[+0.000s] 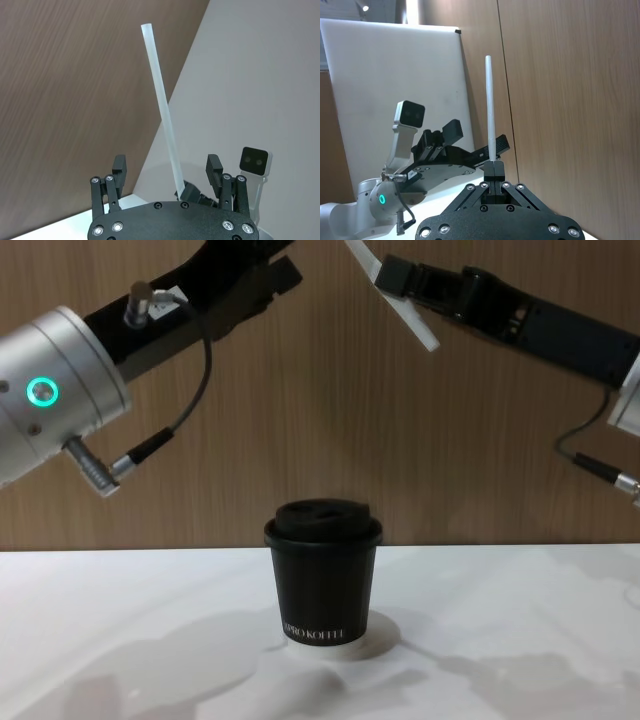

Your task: Pick up the straw with one hand, pass it to the other hand, and insert it into the cup.

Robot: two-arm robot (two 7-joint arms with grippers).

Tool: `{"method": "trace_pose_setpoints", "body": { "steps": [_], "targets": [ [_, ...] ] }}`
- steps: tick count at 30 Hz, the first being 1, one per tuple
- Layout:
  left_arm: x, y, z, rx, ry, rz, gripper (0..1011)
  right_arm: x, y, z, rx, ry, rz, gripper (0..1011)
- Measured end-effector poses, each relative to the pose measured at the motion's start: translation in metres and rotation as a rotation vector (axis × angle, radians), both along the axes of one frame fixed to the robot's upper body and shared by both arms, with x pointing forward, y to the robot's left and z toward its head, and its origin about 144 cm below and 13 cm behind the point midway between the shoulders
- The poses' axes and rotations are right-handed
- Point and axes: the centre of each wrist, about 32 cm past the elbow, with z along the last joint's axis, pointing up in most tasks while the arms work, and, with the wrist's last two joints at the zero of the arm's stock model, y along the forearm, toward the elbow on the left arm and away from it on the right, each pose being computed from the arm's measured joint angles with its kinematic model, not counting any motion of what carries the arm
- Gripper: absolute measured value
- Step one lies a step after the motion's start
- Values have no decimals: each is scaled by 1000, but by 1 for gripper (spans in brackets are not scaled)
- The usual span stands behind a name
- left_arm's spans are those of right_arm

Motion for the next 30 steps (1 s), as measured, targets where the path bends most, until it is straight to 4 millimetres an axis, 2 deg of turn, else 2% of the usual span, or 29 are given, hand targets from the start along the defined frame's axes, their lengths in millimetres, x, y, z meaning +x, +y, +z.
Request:
{"method": "trace_pose_setpoints", "body": {
  "steps": [30],
  "targets": [
    [26, -15, 10, -67, -19, -91, 981, 0, 0, 0, 0, 0, 0, 0]
  ]
}}
